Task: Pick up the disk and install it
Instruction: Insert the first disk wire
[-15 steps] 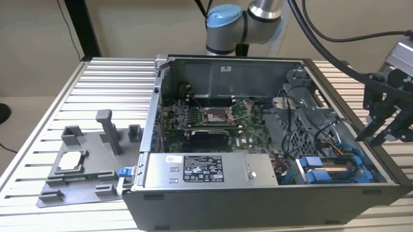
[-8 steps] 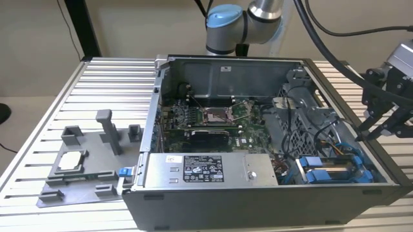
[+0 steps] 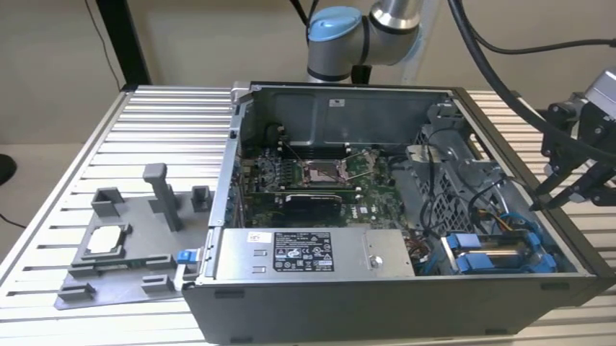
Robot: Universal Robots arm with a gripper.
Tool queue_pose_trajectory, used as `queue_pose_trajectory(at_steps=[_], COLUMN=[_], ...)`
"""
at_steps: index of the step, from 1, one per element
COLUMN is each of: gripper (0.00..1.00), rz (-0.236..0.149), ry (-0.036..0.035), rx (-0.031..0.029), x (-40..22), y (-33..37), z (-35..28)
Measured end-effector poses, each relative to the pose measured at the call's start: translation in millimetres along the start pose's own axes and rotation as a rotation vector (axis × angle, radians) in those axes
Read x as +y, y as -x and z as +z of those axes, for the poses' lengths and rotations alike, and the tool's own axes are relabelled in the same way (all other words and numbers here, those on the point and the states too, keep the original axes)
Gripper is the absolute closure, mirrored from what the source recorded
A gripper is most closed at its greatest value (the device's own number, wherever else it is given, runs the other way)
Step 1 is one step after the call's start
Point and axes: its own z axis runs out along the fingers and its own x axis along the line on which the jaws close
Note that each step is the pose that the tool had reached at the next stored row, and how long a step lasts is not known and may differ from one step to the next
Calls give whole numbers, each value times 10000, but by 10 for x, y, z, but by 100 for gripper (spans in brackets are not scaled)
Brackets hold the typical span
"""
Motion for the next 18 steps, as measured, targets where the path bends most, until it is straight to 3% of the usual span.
queue_pose_trajectory(at_steps=[7, 12, 18], gripper=[0, 0, 0], rz=[-182, -236, -354], ry=[-27, -35, -60], rx=[-193, -244, -397], x=[-29, -70, -104], y=[-33, -87, -116], z=[37, 37, 49])
